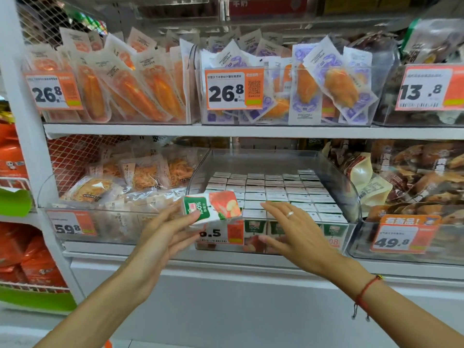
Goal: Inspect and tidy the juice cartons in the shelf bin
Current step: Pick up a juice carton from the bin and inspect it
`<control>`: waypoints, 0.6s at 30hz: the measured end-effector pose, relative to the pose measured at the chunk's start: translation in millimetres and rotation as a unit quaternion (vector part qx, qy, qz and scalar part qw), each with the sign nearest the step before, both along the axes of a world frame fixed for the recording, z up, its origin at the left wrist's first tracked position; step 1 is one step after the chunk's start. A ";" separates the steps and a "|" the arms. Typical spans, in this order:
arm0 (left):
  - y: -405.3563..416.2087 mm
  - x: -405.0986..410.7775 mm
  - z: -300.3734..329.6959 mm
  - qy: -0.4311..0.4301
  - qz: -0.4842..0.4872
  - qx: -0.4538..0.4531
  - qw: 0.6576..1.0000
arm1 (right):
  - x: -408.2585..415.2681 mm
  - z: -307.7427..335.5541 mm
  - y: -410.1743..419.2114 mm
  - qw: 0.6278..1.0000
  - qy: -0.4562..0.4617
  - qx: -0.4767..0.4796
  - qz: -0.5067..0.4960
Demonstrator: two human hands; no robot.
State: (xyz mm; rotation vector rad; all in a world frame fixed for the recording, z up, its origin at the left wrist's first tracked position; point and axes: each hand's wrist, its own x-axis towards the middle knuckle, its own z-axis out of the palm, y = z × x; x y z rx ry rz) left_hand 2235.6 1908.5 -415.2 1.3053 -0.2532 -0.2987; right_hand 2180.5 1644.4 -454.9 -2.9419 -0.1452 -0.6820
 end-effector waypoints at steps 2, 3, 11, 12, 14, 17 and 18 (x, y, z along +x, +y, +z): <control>-8.7 3.3 9.4 -0.083 0.054 0.024 0.995 | 1.7 -5.4 -7.4 1.000 -0.001 -0.009 -0.020; -15.6 5.9 13.0 -0.128 0.081 0.051 0.987 | 2.3 -6.6 -8.2 1.000 -0.001 -0.009 -0.022; -47.1 32.3 1.2 -0.432 0.044 0.355 0.828 | 2.7 -10.0 -11.9 1.000 0.008 -0.017 -0.025; -44.8 35.0 1.3 -0.452 0.028 0.378 0.808 | 2.8 -11.0 -12.8 1.000 0.006 -0.017 -0.024; -40.6 39.9 5.9 -0.480 0.007 0.413 0.774 | 3.0 -12.1 -13.0 1.000 0.004 -0.016 -0.025; -35.7 49.0 23.9 -0.477 -0.058 0.458 0.748 | 3.1 -11.8 -11.5 1.000 -0.003 -0.002 -0.028; -34.7 51.7 32.4 -0.465 -0.096 0.471 0.744 | 3.1 -11.6 -10.8 1.000 -0.005 0.004 -0.028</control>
